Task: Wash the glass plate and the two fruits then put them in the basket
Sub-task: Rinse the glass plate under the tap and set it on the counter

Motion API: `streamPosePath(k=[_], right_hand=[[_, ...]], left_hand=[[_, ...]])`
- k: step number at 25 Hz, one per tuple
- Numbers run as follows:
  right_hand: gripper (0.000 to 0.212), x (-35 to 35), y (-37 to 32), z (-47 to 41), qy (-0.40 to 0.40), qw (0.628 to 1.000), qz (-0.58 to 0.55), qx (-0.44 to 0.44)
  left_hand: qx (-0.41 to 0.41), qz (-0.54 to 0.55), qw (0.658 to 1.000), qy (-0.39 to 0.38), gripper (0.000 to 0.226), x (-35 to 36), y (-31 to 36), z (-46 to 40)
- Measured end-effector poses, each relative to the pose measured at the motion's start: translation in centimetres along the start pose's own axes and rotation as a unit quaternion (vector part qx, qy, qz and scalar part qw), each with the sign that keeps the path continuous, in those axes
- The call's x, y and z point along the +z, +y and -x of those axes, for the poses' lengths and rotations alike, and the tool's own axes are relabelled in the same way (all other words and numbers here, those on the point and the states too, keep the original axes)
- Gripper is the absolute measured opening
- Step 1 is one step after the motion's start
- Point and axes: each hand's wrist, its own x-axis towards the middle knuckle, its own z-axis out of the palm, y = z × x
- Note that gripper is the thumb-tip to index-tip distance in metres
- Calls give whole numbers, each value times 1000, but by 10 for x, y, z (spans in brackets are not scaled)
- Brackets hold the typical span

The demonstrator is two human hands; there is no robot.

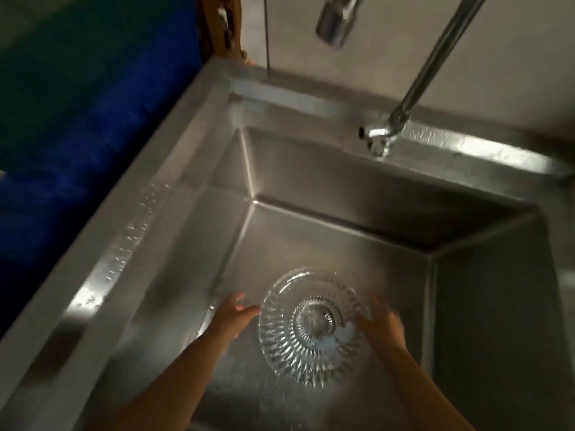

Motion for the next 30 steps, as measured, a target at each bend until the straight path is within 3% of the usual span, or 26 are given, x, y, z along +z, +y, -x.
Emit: streamPosePath(k=[3,6,8,13,17,20,24,26,27,30], right_hand=[[52,24,32,-18,-36,998,1,46],[32,42,44,-25,-3,999,-12,43],[30,46,49,-28,25,996,-60,57],[35,31,43,-27,0,990,-121,74],[39,-2,8,-25,48,991,-122,19],[40,-40,-35,-19,70,984,-159,-31],[38,-95,-96,-2,98,960,-250,-80],[37,-123,-132,0,80,930,-355,-60],[36,-136,-151,-1,34,894,-445,-30],[41,-162,-198,7,-118,736,-665,42]], left_hand=[[-21,-71,997,-25,64,14,-36,-26],[-28,-102,991,-78,37,27,-64,-39],[-16,-69,994,-87,27,35,-73,-43],[8,45,996,-72,42,30,-56,-32],[71,122,985,-103,41,8,-13,-10],[112,173,968,-143,45,-17,23,9],[153,240,948,-140,41,-45,59,42],[164,266,940,-139,38,-55,70,58],[168,275,937,-135,37,-60,72,64],[178,287,934,-119,38,-72,78,78]])
